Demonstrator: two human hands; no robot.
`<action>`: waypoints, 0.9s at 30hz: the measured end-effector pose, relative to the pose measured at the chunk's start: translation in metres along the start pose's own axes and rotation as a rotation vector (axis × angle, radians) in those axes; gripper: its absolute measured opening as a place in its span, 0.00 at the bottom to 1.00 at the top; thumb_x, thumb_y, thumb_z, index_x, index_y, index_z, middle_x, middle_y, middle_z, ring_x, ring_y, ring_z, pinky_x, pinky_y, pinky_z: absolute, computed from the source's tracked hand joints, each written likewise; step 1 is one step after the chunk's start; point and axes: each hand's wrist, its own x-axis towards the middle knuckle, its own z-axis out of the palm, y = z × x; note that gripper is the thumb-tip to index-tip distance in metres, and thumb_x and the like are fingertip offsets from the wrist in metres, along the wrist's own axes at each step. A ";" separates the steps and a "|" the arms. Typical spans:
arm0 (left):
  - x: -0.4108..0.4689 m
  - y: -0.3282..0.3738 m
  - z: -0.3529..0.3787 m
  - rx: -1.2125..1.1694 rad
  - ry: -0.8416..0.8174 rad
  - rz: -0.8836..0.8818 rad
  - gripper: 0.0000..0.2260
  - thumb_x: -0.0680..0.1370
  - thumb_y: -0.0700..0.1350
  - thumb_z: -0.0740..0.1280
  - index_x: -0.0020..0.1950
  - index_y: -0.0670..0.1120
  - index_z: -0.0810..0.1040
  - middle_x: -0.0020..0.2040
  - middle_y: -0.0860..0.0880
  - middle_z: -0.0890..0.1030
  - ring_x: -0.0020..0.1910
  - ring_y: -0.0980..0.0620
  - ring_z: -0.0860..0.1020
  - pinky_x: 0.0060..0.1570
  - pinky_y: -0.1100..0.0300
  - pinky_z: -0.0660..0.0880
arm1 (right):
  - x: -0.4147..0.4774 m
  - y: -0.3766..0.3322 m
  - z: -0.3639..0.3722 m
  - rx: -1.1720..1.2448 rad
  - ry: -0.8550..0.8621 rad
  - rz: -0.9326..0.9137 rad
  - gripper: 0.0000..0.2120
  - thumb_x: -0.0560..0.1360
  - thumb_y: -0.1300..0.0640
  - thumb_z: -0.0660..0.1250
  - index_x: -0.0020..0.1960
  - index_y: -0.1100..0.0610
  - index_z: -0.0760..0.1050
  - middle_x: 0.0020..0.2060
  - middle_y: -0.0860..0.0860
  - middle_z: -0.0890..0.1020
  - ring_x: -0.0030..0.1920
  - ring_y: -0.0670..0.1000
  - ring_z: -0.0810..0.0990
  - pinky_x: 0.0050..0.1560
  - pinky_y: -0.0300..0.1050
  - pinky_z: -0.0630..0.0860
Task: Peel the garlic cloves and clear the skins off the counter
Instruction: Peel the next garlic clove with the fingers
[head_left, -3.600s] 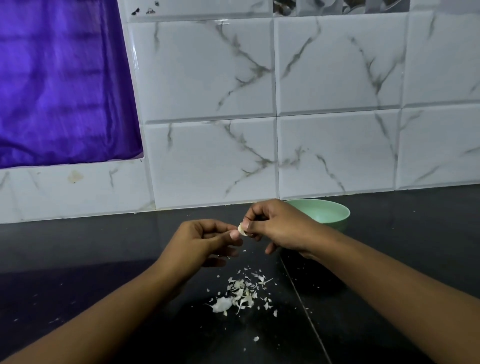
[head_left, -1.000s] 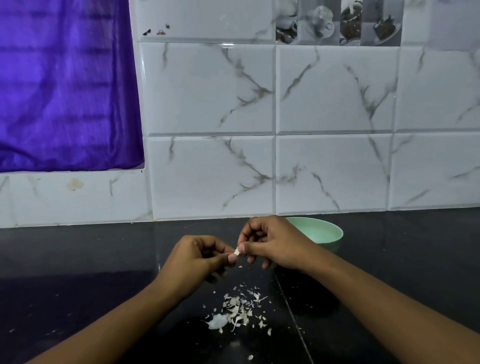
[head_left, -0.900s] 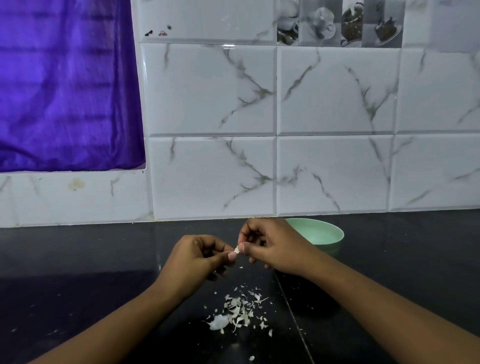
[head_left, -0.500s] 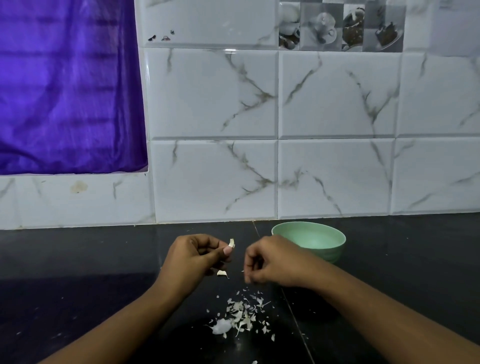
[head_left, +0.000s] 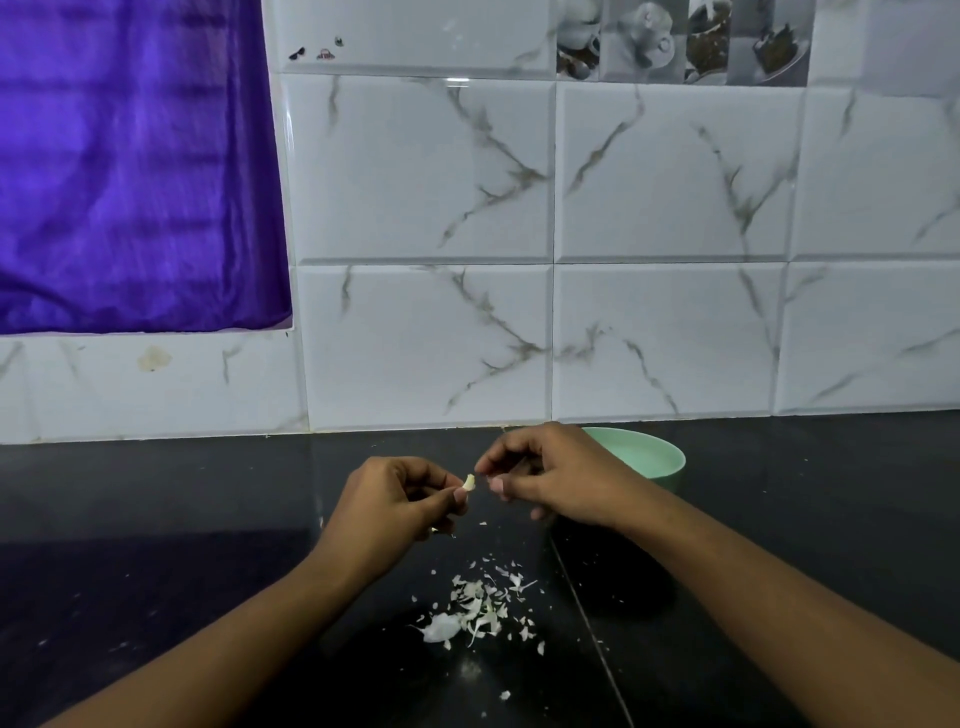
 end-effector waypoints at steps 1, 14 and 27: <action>0.000 0.000 0.000 0.018 -0.003 0.009 0.03 0.74 0.42 0.72 0.40 0.46 0.83 0.35 0.49 0.85 0.35 0.50 0.84 0.35 0.60 0.77 | 0.000 0.000 0.001 -0.049 0.052 -0.061 0.07 0.73 0.62 0.70 0.50 0.53 0.81 0.40 0.46 0.83 0.42 0.46 0.82 0.40 0.43 0.80; -0.003 0.007 -0.001 -0.052 -0.092 -0.004 0.04 0.76 0.41 0.69 0.41 0.44 0.81 0.36 0.48 0.85 0.35 0.52 0.83 0.37 0.59 0.76 | 0.000 0.001 0.003 -0.540 0.182 -0.541 0.07 0.72 0.51 0.67 0.44 0.54 0.81 0.38 0.47 0.81 0.36 0.48 0.80 0.34 0.47 0.77; -0.008 0.014 -0.002 0.666 -0.005 0.272 0.05 0.74 0.56 0.69 0.43 0.56 0.81 0.35 0.57 0.81 0.37 0.59 0.78 0.36 0.62 0.72 | 0.001 0.001 -0.002 -0.583 -0.050 -0.395 0.11 0.73 0.55 0.70 0.55 0.54 0.78 0.47 0.49 0.80 0.46 0.48 0.78 0.44 0.43 0.71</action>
